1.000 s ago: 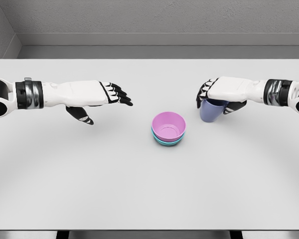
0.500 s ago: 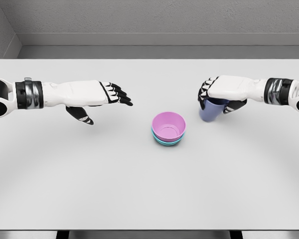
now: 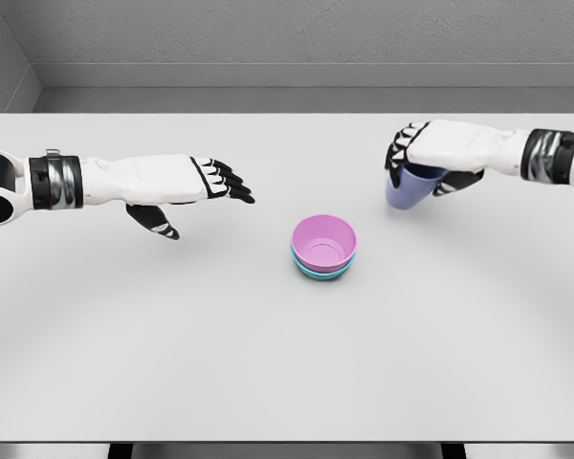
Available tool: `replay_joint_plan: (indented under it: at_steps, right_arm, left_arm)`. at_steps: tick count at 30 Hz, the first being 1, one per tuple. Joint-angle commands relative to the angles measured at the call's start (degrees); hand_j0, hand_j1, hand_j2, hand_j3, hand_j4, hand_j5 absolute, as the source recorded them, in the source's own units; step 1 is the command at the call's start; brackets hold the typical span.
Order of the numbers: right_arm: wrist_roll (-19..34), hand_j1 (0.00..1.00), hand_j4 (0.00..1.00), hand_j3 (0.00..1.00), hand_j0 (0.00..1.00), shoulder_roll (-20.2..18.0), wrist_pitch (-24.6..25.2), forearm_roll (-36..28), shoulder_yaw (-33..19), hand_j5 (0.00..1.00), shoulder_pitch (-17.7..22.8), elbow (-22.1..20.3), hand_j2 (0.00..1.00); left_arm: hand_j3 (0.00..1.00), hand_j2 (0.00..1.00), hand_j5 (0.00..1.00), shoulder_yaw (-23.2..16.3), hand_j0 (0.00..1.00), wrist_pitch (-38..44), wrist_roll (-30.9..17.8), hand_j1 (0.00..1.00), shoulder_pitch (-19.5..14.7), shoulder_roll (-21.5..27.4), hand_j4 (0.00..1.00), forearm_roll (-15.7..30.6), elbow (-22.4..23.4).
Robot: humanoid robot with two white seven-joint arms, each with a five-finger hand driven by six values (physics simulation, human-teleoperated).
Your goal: Stacking bowl and cup with both arms
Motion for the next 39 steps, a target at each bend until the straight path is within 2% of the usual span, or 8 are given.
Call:
replay_joint_plan:
  at_steps: [1,6,10,17,21,25,39]
  right_arm:
    - [-0.02,0.42,0.42,0.42,0.42,-0.4,0.21,-1.09,-1.36,0.42,0.0,-1.11,0.42]
    - [-0.02,0.42,0.42,0.42,0.42,-1.54,0.21,-1.09,-1.8,0.42,0.0,-2.43,0.42]
    - [-0.02,0.43,0.43,0.43,0.43,-3.3,0.21,-1.09,-1.63,0.43,0.17,-10.15,0.43]
    - [-0.02,0.43,0.43,0.43,0.43,-4.09,0.21,-1.0,0.3,0.43,0.26,-19.21,0.43]
    - [-0.02,0.43,0.43,0.43,0.43,-3.65,0.21,-0.92,3.64,0.43,0.09,-19.74,0.43]
    - [-0.02,0.43,0.43,0.43,0.43,-3.04,0.21,-0.91,6.46,0.43,-0.09,-22.2,0.43]
    - [-0.02,0.45,0.45,0.45,0.45,0.22,0.21,-0.91,9.89,0.45,-1.14,-23.61,0.45]
  left_arm:
    - [1.0,1.0,1.0,0.06,1.0,0.11,0.03,1.0,0.0,0.03,1.0,0.37,0.0]
    - [1.0,1.0,1.0,0.06,1.0,0.11,0.03,1.0,-0.09,0.12,1.0,0.37,0.0]
    - [1.0,1.0,1.0,0.06,1.0,0.11,0.03,1.0,-0.09,0.12,1.0,0.37,0.0]
    - [1.0,1.0,1.0,0.06,1.0,0.11,0.03,1.0,-0.09,0.12,1.0,0.37,0.0]
    - [1.0,1.0,1.0,0.06,1.0,0.11,0.03,1.0,-0.09,0.12,1.0,0.37,0.0]
    - [1.0,1.0,1.0,0.06,1.0,0.11,0.03,1.0,-0.09,0.12,1.0,0.37,0.0]
    - [1.0,1.0,1.0,0.5,1.0,0.11,0.03,1.0,0.0,0.12,1.0,0.37,0.0]
